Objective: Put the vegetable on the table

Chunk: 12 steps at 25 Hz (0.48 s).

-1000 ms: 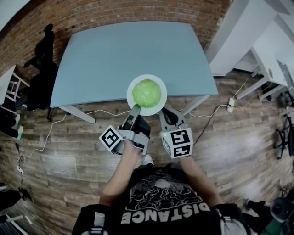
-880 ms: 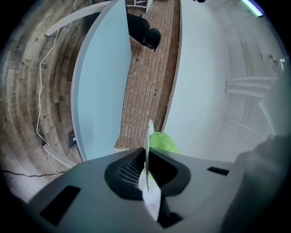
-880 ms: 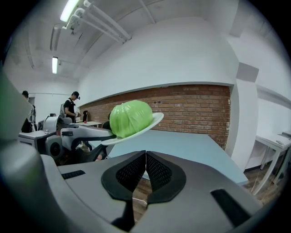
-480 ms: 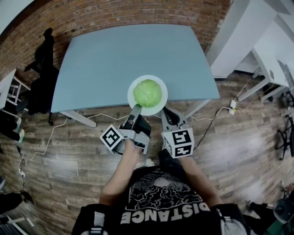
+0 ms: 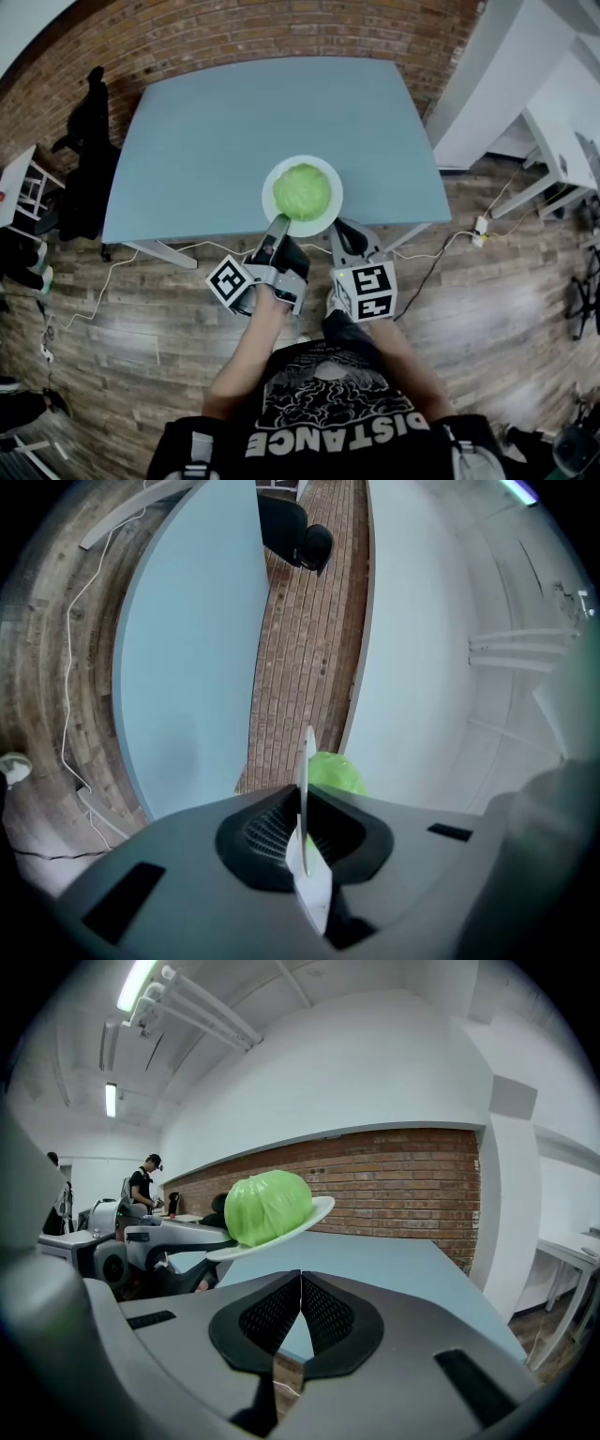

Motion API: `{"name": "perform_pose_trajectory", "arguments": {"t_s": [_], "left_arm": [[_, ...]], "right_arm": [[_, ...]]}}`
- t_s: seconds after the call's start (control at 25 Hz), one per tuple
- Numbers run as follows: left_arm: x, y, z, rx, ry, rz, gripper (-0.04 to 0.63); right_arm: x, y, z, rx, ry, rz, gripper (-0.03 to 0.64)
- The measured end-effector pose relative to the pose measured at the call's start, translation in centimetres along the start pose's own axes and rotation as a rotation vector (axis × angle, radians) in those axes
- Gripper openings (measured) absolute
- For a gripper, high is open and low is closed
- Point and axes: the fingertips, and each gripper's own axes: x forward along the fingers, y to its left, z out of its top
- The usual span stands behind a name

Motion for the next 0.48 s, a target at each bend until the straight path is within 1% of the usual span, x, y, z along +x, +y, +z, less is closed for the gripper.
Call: {"name": "perform_pose_trajectory", "arguments": {"t_s": [0.2, 0.48], "left_arm": [[4.3, 0.9, -0.2, 0.005, -0.003, 0.007, 0.017], [7.7, 2.3, -0.3, 0.02, -0.006, 0.037, 0.018]], "right_arm": [[2.4, -3.7, 0.3, 0.012, 0.012, 0.009, 0.009], [4.7, -7.1, 0.6, 0.028, 0.011, 0.022, 0.009]]}}
